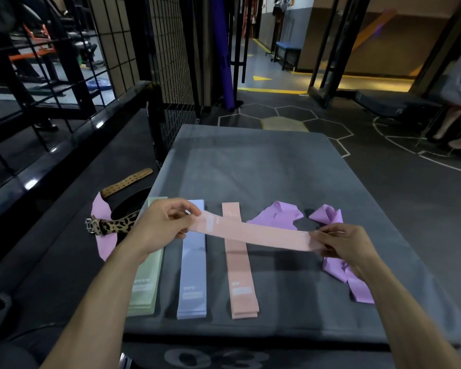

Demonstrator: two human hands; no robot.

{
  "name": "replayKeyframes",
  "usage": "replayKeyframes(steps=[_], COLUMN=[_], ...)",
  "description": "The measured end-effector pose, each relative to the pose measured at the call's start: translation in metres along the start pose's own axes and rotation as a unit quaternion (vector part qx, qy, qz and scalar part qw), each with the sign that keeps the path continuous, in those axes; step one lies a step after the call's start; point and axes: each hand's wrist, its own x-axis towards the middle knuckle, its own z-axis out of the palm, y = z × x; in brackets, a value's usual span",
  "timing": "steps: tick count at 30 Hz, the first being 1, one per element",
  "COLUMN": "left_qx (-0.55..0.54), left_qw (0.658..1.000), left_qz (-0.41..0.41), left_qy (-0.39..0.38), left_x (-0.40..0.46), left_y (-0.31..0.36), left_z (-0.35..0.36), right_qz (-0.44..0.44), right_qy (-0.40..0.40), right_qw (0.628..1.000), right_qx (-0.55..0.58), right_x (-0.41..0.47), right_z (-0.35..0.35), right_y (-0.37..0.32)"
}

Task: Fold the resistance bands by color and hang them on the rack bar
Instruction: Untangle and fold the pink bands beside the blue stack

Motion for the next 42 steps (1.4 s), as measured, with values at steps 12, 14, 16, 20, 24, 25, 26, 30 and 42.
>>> replayKeyframes(steps=[12, 14, 16, 20, 24, 25, 26, 30, 42], left_qx=[0.118, 0.143, 0.168, 0.166, 0.134, 0.123, 0.114, 0.101, 0.212], left_qw=[0.990, 0.985, 0.979, 0.971, 0.963, 0.959, 0.953, 0.926, 0.884], left_qz=[0.031, 0.066, 0.101, 0.151, 0.134, 0.125, 0.120, 0.115, 0.027], left_qy=[-0.071, -0.068, -0.061, -0.078, -0.189, -0.224, -0.255, -0.344, -0.415], left_x=[-0.006, -0.007, -0.007, -0.012, -0.021, -0.023, -0.025, -0.031, -0.010], left_y=[-0.007, -0.007, -0.007, -0.001, 0.018, 0.021, 0.023, 0.026, 0.006], left_z=[-0.008, -0.008, -0.008, -0.007, 0.003, 0.006, 0.010, 0.031, 0.071], right_qz=[0.055, 0.054, 0.056, -0.053, -0.183, -0.194, -0.201, -0.273, -0.340], right_qy=[-0.016, -0.020, -0.016, -0.023, -0.005, 0.001, -0.005, -0.070, -0.239], right_qw=[0.994, 0.994, 0.996, 0.987, 0.920, 0.912, 0.906, 0.871, 0.719], right_qx=[0.097, 0.096, 0.068, -0.153, -0.346, -0.361, -0.373, -0.402, -0.557], right_x=[0.005, 0.007, 0.010, 0.023, 0.040, 0.044, 0.049, 0.070, 0.113], right_z=[-0.004, -0.004, -0.002, 0.006, 0.031, 0.039, 0.047, 0.088, 0.206], right_y=[0.005, 0.003, 0.002, 0.000, -0.015, -0.023, -0.031, -0.068, -0.099])
